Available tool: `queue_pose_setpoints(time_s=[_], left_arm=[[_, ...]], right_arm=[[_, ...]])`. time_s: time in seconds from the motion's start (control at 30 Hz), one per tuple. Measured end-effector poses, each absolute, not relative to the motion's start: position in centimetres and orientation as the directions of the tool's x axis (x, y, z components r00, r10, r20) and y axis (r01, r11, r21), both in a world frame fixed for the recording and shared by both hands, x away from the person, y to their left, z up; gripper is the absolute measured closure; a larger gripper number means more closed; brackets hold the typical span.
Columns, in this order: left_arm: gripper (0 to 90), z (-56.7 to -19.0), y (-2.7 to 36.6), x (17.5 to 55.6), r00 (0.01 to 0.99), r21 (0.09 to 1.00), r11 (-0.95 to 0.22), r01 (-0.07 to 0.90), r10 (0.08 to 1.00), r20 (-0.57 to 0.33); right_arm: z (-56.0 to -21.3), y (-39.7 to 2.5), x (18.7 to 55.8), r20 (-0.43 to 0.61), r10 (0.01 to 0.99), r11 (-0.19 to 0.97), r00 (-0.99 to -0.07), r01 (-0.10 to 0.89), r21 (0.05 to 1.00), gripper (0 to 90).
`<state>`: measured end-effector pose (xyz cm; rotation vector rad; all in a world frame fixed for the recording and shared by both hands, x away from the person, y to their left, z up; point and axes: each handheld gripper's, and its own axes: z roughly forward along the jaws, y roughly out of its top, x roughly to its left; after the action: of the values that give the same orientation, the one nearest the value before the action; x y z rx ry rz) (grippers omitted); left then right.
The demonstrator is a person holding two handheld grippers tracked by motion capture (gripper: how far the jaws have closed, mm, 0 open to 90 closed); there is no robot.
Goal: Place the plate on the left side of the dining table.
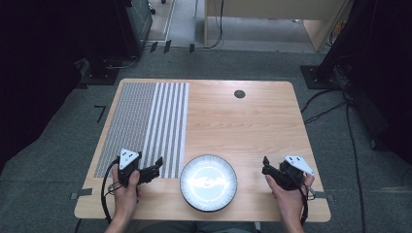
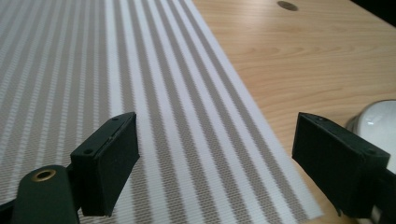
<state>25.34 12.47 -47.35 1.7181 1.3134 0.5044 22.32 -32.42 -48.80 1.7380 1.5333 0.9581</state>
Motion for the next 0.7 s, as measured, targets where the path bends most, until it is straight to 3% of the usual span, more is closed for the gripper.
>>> queue_pose_setpoints(time_s=[0.7], left_arm=[[14.6, -47.8, 8.5, 23.9, 0.435, 0.833, -0.072, 0.548, 0.876, -0.211]], right_arm=[[-48.6, -27.9, 22.1, 0.132, 0.989, -0.079, -0.062, 0.533, 0.843, 24.9]])
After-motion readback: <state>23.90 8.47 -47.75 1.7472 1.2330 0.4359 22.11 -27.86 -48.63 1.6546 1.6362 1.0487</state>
